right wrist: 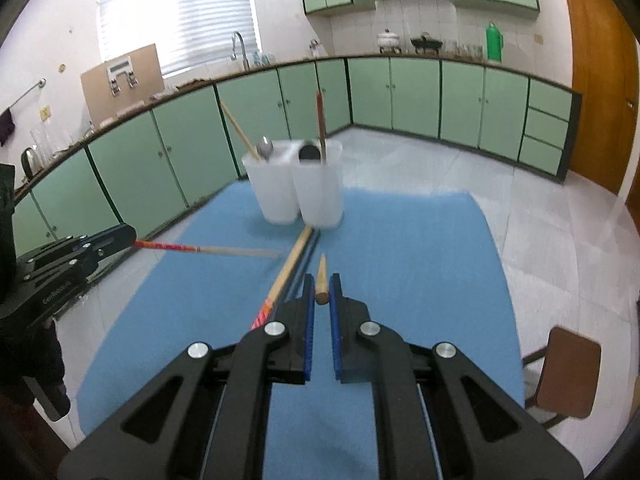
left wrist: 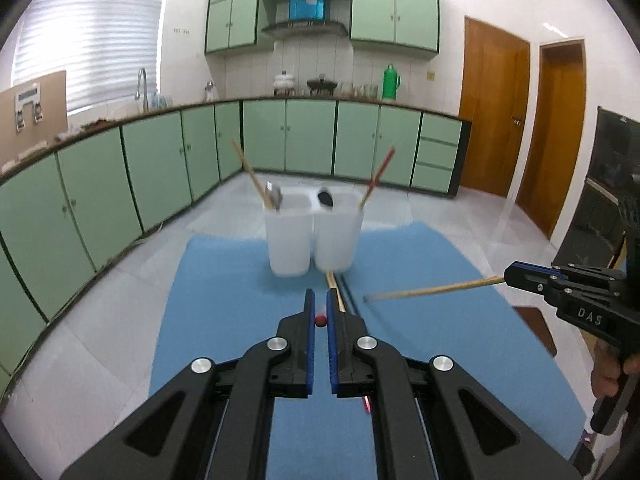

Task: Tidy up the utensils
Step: 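Lift both held chopsticks and lower them upright into the white cups, then open both grippers to release the chopsticks into the cups, then move both open grippers back over the remaining chopsticks on the mat, then lower the right gripper onto a black chopstick and close it, then close the left gripper on a red-striped chopstick while the right holds the black one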

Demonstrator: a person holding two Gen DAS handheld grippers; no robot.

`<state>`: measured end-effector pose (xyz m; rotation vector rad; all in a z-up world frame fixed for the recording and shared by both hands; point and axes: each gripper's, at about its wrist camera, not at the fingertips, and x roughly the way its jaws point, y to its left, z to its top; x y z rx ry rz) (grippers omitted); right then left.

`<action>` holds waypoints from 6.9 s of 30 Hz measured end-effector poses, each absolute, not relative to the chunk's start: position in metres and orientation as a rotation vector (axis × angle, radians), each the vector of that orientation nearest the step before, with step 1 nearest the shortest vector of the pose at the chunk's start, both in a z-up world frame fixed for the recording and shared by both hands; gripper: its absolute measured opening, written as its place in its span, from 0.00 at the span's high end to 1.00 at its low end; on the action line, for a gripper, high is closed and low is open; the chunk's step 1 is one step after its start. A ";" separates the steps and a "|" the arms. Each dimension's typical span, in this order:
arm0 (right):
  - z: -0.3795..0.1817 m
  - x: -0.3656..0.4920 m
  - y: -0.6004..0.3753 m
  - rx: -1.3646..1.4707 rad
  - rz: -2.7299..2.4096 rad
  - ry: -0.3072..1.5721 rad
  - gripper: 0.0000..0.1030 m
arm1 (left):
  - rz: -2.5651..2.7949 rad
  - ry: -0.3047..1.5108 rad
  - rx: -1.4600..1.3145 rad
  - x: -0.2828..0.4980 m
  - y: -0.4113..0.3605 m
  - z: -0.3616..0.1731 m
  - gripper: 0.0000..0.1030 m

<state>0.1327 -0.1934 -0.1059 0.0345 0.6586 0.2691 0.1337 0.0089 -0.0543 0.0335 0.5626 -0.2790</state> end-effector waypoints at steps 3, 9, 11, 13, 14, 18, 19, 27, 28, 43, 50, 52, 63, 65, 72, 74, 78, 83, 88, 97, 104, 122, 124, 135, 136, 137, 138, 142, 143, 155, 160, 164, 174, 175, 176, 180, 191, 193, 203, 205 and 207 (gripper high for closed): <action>-0.081 0.143 -0.193 0.029 0.289 0.625 0.94 | -0.288 0.528 0.037 0.143 0.008 -0.037 0.95; -0.047 0.164 -0.186 -0.015 0.321 0.600 0.94 | -0.321 0.508 0.049 0.165 -0.002 -0.020 0.95; -0.036 0.172 -0.183 -0.036 0.335 0.592 0.94 | -0.330 0.507 0.044 0.171 -0.003 -0.017 0.95; -0.026 0.179 -0.181 -0.044 0.348 0.588 0.94 | -0.338 0.499 0.036 0.172 -0.002 -0.012 0.95; -0.022 0.181 -0.181 -0.045 0.360 0.584 0.94 | -0.340 0.493 0.034 0.173 -0.002 -0.009 0.95; -0.003 0.188 -0.176 -0.057 0.392 0.561 0.94 | -0.346 0.464 0.038 0.177 -0.001 0.003 0.95; 0.001 0.189 -0.175 -0.061 0.396 0.553 0.94 | -0.347 0.455 0.040 0.178 0.000 0.006 0.95; 0.043 0.213 -0.173 -0.035 0.435 0.485 0.94 | -0.348 0.357 0.042 0.196 -0.001 0.047 0.95; 0.049 0.218 -0.173 -0.032 0.434 0.475 0.94 | -0.348 0.343 0.043 0.200 -0.002 0.053 0.95; 0.076 0.294 -0.174 -0.063 0.367 0.455 0.94 | -0.316 0.174 0.061 0.287 -0.024 0.102 0.95; 0.045 0.330 -0.173 -0.057 0.344 0.519 0.94 | -0.291 0.226 0.076 0.333 -0.031 0.063 0.95; 0.033 0.342 -0.171 -0.053 0.342 0.546 0.94 | -0.291 0.256 0.072 0.343 -0.030 0.050 0.95; 0.001 0.355 -0.166 -0.007 0.349 0.633 0.82 | -0.314 0.385 0.068 0.359 -0.025 0.015 0.92; 0.009 0.347 -0.171 0.009 0.336 0.606 0.77 | -0.315 0.372 0.060 0.349 -0.023 0.022 0.88; 0.036 0.291 -0.191 -0.006 0.259 0.454 0.24 | -0.281 0.321 0.040 0.291 -0.009 0.038 0.51; 0.034 0.274 -0.197 -0.013 0.233 0.418 0.14 | -0.285 0.322 0.034 0.270 -0.005 0.032 0.46; 0.012 0.237 -0.205 -0.015 0.186 0.390 0.06 | -0.277 0.355 0.011 0.234 0.003 0.008 0.37; -0.042 0.204 -0.209 0.044 0.170 0.463 0.05 | -0.248 0.439 0.020 0.196 0.008 -0.042 0.35; -0.103 0.183 -0.200 0.080 0.132 0.568 0.05 | -0.223 0.565 0.025 0.175 0.011 -0.098 0.35; -0.190 0.160 -0.167 0.113 0.113 0.734 0.05 | -0.189 0.717 0.054 0.157 0.010 -0.166 0.35; -0.226 0.142 -0.145 0.058 0.129 0.798 0.05 | -0.172 0.794 0.052 0.148 0.013 -0.193 0.35; -0.248 0.141 -0.111 -0.032 0.178 0.882 0.32 | -0.145 0.875 0.008 0.157 0.028 -0.209 0.35; -0.251 0.143 -0.108 -0.049 0.179 0.898 0.37 | -0.148 0.876 0.003 0.156 0.029 -0.210 0.35; -0.245 0.139 -0.126 -0.010 0.117 0.876 0.43 | -0.157 0.874 -0.009 0.159 0.032 -0.211 0.35; -0.245 0.140 -0.125 -0.001 0.128 0.875 0.45 | -0.158 0.874 -0.007 0.158 0.032 -0.211 0.35; -0.246 0.139 -0.124 0.008 0.142 0.880 0.47 | -0.159 0.871 -0.006 0.158 0.032 -0.210 0.35; -0.247 0.140 -0.122 0.009 0.153 0.889 0.52 | -0.161 0.868 -0.005 0.157 0.032 -0.210 0.35; -0.248 0.143 -0.116 0.002 0.161 0.892 0.71 | -0.166 0.865 0.000 0.157 0.031 -0.210 0.35; -0.248 0.144 -0.116 0.005 0.163 0.892 0.75 | -0.166 0.865 0.004 0.157 0.031 -0.210 0.35; -0.246 0.141 -0.130 0.006 0.153 0.889 0.94 | -0.255 0.899 -0.006 0.154 0.001 -0.211 0.35; -0.247 0.143 -0.150 0.023 0.116 0.885 0.94 | -0.278 0.905 0.027 0.155 -0.017 -0.212 0.35; -0.248 0.143 -0.158 0.043 0.114 0.886 0.94 | -0.276 0.906 0.042 0.158 -0.024 -0.213 0.35; -0.249 0.142 -0.161 0.053 0.127 0.884 0.94 | -0.207 0.909 0.088 0.158 -0.020 -0.216 0.36; -0.249 0.142 -0.161 0.053 0.128 0.883 0.94 | -0.199 0.908 0.084 0.158 -0.016 -0.216 0.36; -0.249 0.142 -0.162 0.052 0.130 0.883 0.94 | -0.194 0.907 0.080 0.157 -0.012 -0.216 0.36; -0.248 0.140 -0.161 0.035 0.163 0.883 0.90 | -0.194 0.904 0.057 0.152 0.000 -0.214 0.37; -0.247 0.126 -0.171 0.046 0.229 0.886 0.78 | -0.202 0.899 0.018 0.148 0.005 -0.214 0.37; -0.247 0.126 -0.170 0.040 0.224 0.888 0.78 | -0.200 0.901 0.031 0.148 0.002 -0.214 0.36; -0.248 0.134 -0.162 0.020 0.218 0.885 0.78 | -0.244 0.897 0.042 0.153 -0.010 -0.214 0.50; -0.248 0.136 -0.163 0.025 0.219 0.885 0.78 | -0.241 0.897 0.053 0.154 -0.012 -0.215 0.55; -0.249 0.136 -0.164 0.031 0.223 0.885 0.78 | -0.241 0.895 0.059 0.154 -0.013 -0.215 0.61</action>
